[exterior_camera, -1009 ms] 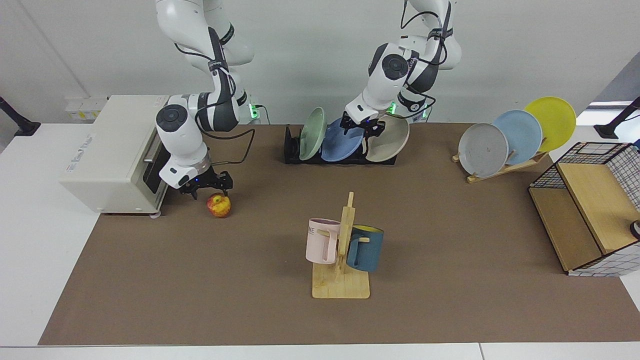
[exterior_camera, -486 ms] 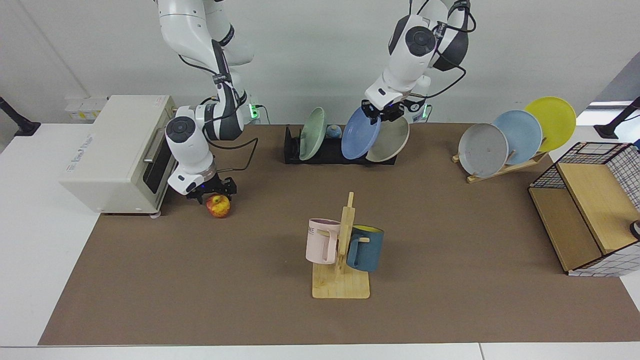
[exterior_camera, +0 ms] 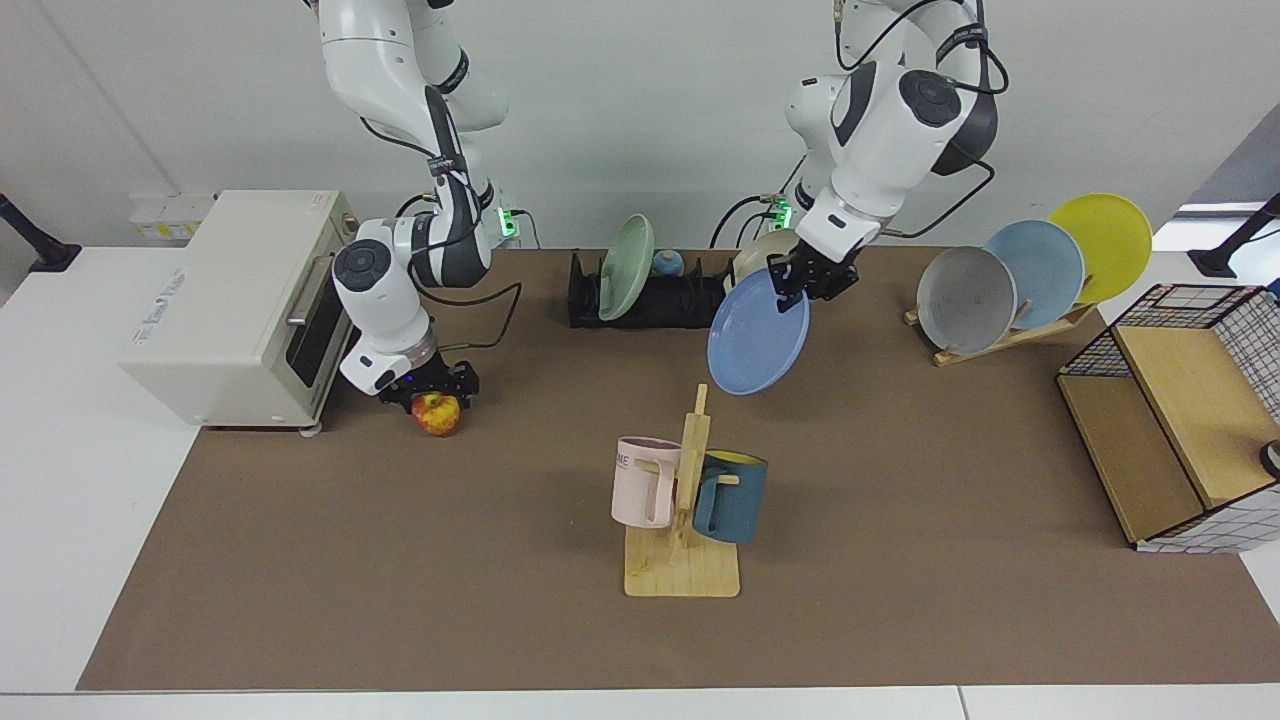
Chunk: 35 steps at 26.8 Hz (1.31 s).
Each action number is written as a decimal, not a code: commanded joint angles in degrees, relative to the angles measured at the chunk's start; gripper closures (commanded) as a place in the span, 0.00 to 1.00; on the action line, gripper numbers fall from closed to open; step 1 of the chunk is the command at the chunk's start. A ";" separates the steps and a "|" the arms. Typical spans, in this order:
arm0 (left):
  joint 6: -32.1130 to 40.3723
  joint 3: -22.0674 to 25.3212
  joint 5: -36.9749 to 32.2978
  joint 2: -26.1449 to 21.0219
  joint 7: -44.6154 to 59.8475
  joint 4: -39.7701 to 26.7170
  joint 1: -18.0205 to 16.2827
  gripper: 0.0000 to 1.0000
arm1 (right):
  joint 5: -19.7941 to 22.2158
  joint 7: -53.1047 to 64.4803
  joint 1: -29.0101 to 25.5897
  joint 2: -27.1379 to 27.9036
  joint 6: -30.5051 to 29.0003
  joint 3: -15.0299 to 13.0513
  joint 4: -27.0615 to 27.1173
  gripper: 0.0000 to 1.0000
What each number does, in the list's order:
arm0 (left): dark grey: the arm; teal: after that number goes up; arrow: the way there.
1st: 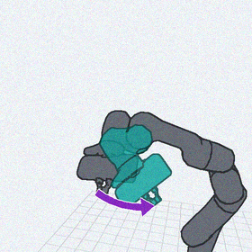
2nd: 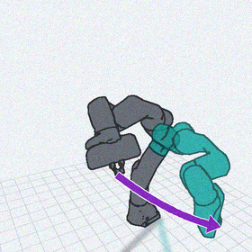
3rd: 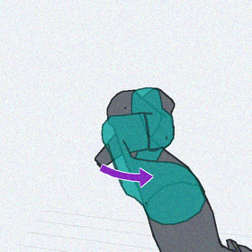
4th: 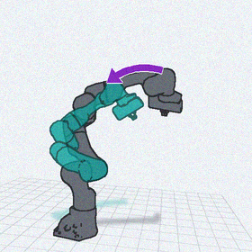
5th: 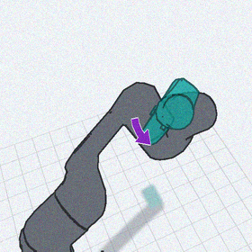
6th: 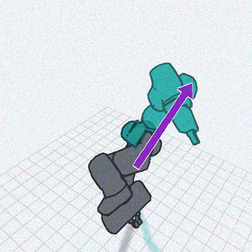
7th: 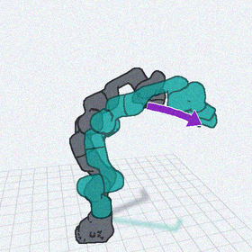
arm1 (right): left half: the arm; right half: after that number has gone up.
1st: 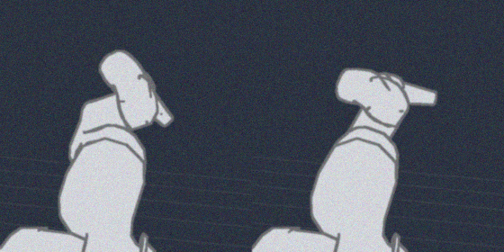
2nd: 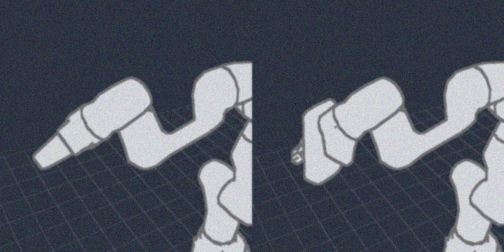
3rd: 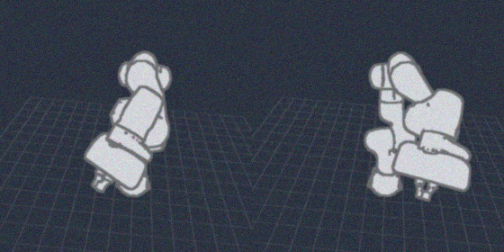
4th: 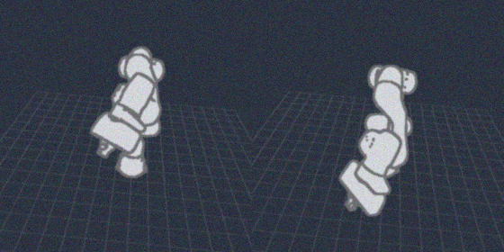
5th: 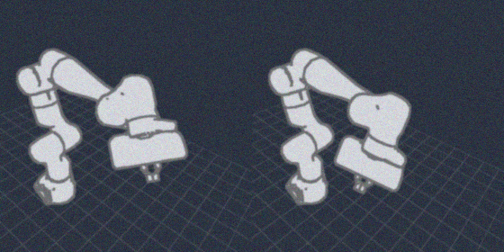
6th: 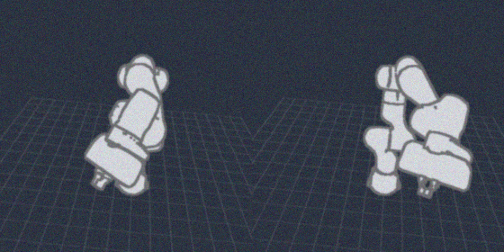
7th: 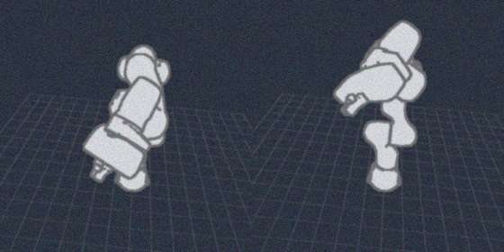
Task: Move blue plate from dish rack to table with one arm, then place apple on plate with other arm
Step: 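Lift the blue plate from the rack with the left gripper onto the table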
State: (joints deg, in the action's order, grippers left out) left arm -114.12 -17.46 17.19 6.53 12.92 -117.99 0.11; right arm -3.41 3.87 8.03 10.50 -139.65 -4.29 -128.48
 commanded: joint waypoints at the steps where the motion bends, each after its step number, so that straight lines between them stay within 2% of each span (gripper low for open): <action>1: -3.39 -0.47 6.79 -4.33 -4.65 1.28 -4.24 1.00 | -1.86 1.67 0.67 0.31 -2.29 0.07 0.07 0.00; 5: -8.04 -0.56 12.16 -8.37 -9.22 1.19 -4.42 1.00 | -1.86 2.28 0.59 0.48 -2.38 0.07 0.07 0.00; 11: -13.06 -1.35 15.06 -14.00 -12.91 1.01 -3.63 1.00 | -1.43 3.52 -0.03 0.92 -3.87 0.07 0.25 0.00; 16: -13.41 -1.88 17.08 -15.15 -16.25 0.05 -3.19 1.00 | -1.51 2.64 -0.03 1.01 -4.49 0.07 0.25 0.00; 26: -14.02 -2.05 18.93 -15.41 -16.79 -2.06 1.20 1.00 | -2.04 2.37 -0.64 1.71 -4.58 0.07 1.39 0.00; 29: -18.49 -1.97 19.02 -15.59 -16.70 -4.34 4.27 1.00 | -2.48 2.02 -0.91 1.89 -5.02 0.07 1.83 0.00; 32: -20.44 -1.97 18.93 -16.73 -16.17 -4.88 5.51 1.00 | -2.48 2.11 -0.91 1.98 -5.37 0.07 1.83 0.00; 35: -21.06 -1.97 18.76 -17.43 -15.12 -4.96 6.39 0.81 | -2.48 1.94 -0.73 1.89 -5.28 0.07 1.83 0.00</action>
State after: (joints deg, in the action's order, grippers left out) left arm -132.60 -19.98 35.20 -10.00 -2.95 -121.70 4.50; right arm -4.53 4.78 7.78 11.42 -143.65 -4.64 -127.39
